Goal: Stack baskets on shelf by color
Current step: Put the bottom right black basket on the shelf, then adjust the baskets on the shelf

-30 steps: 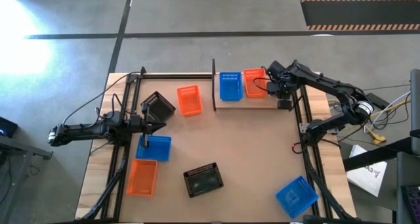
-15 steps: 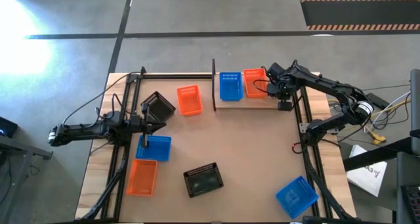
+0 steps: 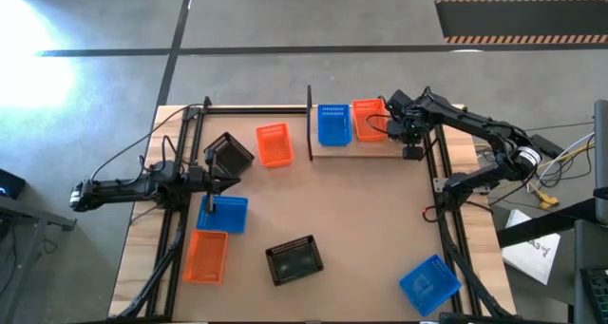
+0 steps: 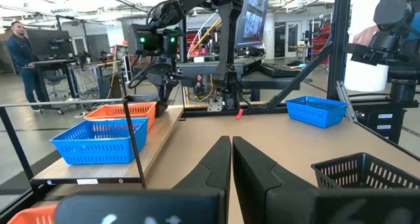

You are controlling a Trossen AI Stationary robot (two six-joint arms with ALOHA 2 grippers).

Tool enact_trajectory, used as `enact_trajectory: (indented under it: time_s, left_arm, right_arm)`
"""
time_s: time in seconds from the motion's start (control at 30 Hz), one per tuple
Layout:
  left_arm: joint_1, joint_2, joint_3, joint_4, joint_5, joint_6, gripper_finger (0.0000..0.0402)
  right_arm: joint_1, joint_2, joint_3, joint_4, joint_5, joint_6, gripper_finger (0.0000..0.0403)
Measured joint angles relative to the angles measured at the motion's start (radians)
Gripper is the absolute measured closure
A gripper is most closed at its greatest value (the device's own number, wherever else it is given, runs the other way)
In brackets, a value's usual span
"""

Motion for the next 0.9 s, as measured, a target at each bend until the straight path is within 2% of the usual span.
enact_trajectory:
  time_s: [0.3,0.47,0.53,0.73,0.83,0.9]
  left_arm:
    - [0.000,0.000,0.000,0.000,0.000,0.000,0.0402]
    - [0.000,0.000,0.000,0.000,0.000,0.000,0.0402]
    - [0.000,0.000,0.000,0.000,0.000,0.000,0.0402]
    - [0.000,0.000,0.000,0.000,0.000,0.000,0.0402]
    - [0.000,0.000,0.000,0.000,0.000,0.000,0.0402]
    - [0.000,0.000,0.000,0.000,0.000,0.000,0.0402]
  right_arm:
    - [0.007,-0.077,0.094,0.003,-0.005,0.072,0.0274]
    - [0.007,-0.099,0.096,-0.002,-0.046,0.072,0.0258]
    - [0.007,-0.093,0.096,0.015,-0.100,0.100,0.0260]
    - [0.007,-0.068,0.090,0.141,-0.356,0.153,0.0270]
    - [0.010,-0.046,0.077,0.201,-0.425,0.148,0.0270]
    - [0.018,-0.024,0.070,0.232,-0.433,0.142,0.0268]
